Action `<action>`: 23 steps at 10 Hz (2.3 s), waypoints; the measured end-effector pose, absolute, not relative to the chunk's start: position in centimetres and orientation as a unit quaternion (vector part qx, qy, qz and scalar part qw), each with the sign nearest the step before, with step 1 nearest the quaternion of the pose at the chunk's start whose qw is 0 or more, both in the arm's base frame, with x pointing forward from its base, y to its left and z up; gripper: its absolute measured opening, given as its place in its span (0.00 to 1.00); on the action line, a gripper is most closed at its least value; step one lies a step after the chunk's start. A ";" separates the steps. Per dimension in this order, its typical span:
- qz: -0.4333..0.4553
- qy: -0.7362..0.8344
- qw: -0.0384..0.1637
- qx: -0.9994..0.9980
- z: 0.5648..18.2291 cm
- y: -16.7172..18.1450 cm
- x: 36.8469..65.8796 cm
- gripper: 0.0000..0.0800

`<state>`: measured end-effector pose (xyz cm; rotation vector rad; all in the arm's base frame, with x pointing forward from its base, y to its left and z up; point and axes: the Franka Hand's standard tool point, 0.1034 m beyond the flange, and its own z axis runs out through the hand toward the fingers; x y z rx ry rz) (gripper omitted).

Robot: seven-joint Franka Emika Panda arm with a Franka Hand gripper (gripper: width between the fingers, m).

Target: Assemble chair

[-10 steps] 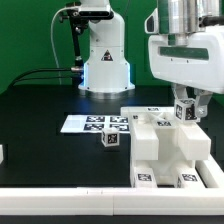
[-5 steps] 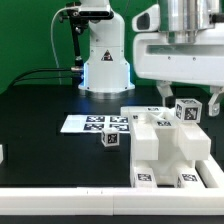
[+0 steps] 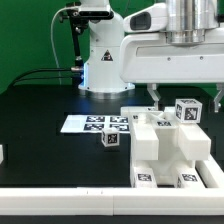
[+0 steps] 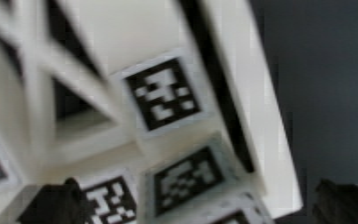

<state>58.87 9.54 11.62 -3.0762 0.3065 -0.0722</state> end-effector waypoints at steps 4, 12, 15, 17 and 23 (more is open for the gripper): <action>-0.022 0.138 0.026 -0.990 11.6 9.5 58.9 0.51; -0.005 0.600 0.048 -0.798 11.3 10.0 59.3 0.35; 0.005 0.685 0.071 -0.725 11.2 10.3 59.5 0.35; 0.005 0.678 0.071 -0.732 11.2 10.4 59.5 0.35; -0.013 0.404 0.048 -0.913 11.3 9.7 59.4 0.81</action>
Offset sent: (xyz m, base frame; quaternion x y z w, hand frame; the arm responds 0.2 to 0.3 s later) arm 0.0000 0.0000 0.0000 0.0000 0.0000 0.0650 0.9979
